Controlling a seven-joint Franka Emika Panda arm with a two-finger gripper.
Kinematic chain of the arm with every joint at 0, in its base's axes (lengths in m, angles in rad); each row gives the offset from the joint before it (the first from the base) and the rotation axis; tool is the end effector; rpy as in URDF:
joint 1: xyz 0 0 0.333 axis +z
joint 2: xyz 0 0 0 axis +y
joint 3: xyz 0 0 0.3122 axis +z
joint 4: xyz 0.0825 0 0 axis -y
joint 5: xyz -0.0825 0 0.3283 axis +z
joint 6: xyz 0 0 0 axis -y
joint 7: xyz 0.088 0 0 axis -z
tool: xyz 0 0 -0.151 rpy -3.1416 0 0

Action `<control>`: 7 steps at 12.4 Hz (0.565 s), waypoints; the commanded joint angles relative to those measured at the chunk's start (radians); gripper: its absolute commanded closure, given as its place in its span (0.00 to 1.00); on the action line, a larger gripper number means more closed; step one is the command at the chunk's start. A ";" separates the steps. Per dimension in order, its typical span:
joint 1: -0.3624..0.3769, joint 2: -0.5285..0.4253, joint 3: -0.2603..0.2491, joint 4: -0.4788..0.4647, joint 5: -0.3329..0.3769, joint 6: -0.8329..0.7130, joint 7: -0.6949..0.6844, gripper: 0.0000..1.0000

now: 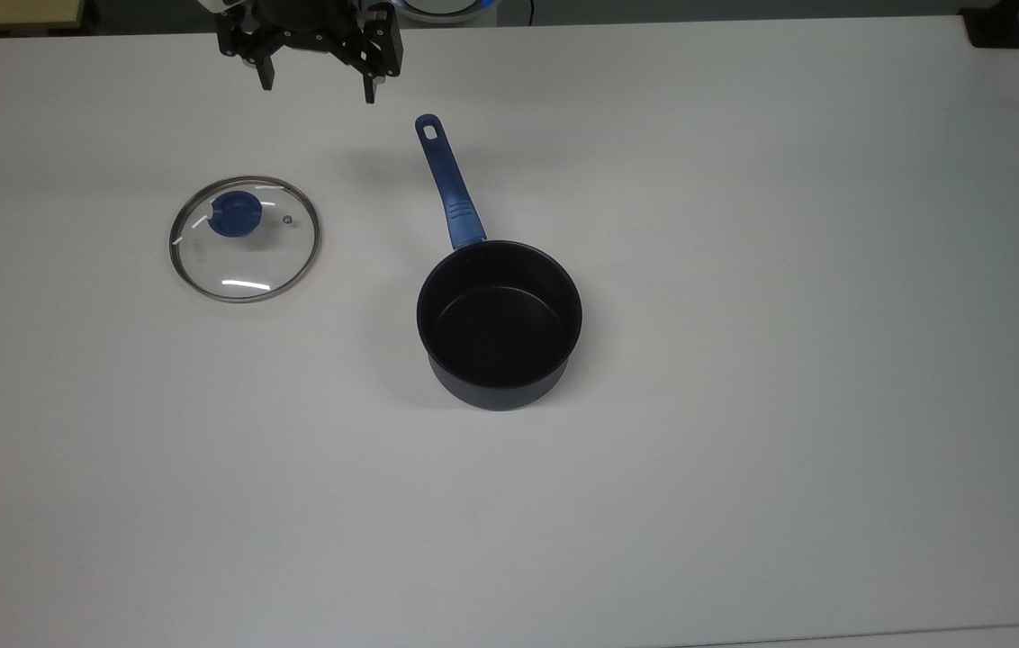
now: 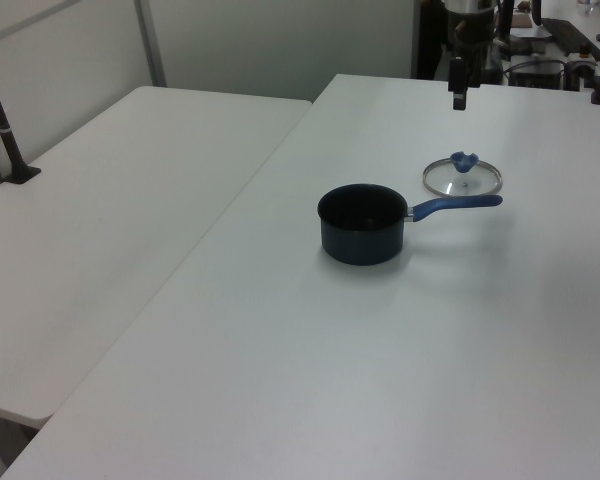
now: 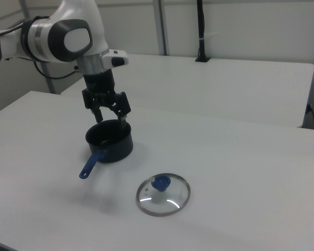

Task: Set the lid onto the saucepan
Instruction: 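Move the gripper over the glass lid's blue knob and lower it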

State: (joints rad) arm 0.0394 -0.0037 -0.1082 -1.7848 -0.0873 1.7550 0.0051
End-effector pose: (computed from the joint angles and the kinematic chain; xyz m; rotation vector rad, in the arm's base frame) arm 0.5018 -0.0462 0.5049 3.0557 -0.0868 -0.0441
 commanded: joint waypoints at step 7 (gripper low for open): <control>-0.021 0.030 -0.018 0.045 0.038 -0.005 0.000 0.00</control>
State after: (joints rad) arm 0.0380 -0.0034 -0.1164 -1.7835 -0.0843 1.7550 0.0064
